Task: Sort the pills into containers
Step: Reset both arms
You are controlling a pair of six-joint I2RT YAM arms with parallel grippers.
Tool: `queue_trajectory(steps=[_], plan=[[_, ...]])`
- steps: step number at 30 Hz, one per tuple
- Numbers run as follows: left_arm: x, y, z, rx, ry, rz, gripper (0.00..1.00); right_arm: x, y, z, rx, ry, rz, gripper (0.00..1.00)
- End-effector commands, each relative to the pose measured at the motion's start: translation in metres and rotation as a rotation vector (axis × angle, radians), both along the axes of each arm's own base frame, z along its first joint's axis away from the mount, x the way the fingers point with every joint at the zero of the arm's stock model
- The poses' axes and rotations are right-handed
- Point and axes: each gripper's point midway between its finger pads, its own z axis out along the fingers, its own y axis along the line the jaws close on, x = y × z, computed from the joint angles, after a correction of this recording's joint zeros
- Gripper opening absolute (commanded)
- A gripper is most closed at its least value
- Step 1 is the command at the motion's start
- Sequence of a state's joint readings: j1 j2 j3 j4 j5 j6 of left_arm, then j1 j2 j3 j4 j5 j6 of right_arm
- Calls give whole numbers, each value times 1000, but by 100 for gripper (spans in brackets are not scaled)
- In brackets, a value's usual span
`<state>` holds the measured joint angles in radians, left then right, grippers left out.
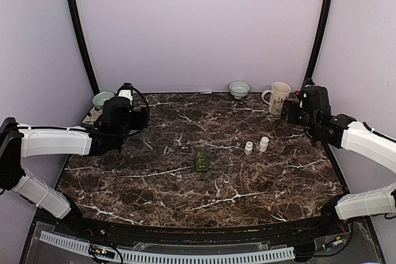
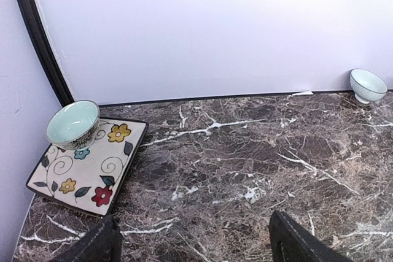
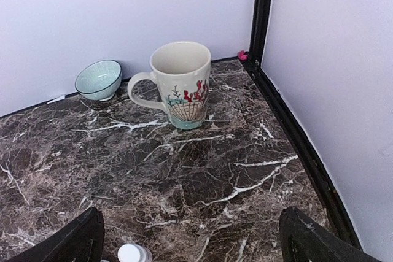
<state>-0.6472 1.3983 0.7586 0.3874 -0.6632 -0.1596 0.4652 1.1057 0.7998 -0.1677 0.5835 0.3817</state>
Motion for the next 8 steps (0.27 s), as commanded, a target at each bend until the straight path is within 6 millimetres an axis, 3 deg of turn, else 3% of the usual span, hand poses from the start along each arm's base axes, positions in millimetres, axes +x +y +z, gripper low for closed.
queue_trajectory(steps=[1, 3, 8], plan=[[0, 3, 13, -48, -49, -11, 86, -7, -25, -5, 20, 10, -163, 100], [0, 3, 10, -50, -43, -11, 86, -11, -34, -6, 9, 28, -230, 100], [4, 0, 7, -54, -40, -19, 85, -13, -37, -3, -3, 17, -226, 100]])
